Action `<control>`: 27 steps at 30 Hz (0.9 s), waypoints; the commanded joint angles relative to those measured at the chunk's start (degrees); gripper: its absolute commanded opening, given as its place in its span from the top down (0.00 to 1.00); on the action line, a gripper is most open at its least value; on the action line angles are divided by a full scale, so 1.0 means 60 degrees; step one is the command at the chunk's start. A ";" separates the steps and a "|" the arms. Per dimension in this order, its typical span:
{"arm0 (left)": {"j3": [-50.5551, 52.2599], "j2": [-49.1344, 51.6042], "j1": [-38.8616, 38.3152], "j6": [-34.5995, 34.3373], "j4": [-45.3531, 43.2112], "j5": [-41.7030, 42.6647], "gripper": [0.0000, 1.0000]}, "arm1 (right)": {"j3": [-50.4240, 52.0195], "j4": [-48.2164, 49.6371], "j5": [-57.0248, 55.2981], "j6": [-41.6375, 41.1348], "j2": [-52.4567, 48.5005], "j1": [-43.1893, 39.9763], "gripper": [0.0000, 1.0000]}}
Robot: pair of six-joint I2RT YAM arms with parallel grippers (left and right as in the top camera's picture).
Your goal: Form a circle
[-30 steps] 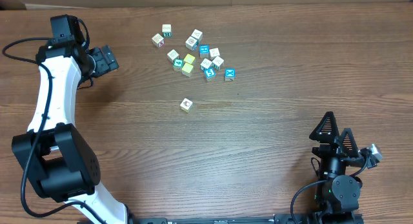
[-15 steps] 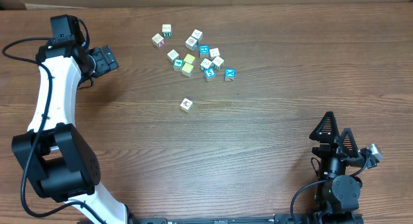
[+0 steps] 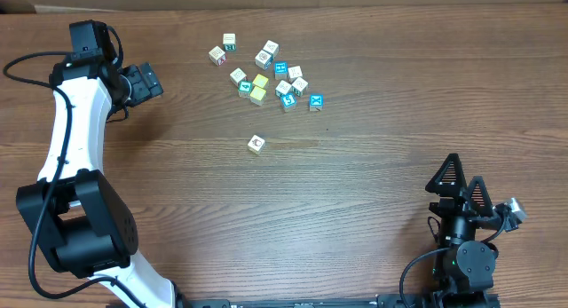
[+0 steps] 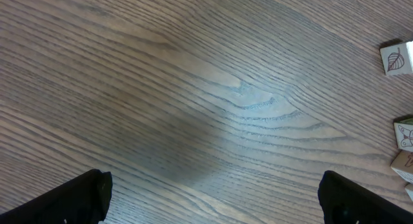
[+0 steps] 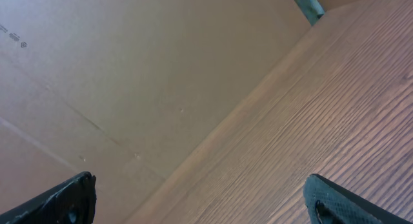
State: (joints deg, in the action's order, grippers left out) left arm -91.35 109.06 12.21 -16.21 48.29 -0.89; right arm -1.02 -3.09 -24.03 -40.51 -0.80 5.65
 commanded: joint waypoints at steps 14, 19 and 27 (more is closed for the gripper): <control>-0.0120 0.0007 0.0018 -0.0120 0.0015 0.0051 0.00 | 0.0095 0.0004 -0.0062 0.0007 0.0106 -0.0036 0.00; -0.0120 0.0007 0.0018 -0.0120 0.0015 0.0047 0.00 | 0.0095 0.0004 -0.0062 0.0007 0.0106 -0.0036 0.00; -0.0120 0.0007 0.0018 -0.0124 -0.1319 0.0051 0.00 | 0.0095 0.0004 -0.0062 0.0007 0.0106 -0.0036 0.00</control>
State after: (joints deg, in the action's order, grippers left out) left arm -91.33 109.06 12.21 -16.36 44.05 -0.89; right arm -1.02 -3.07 -24.03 -40.49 -0.80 5.65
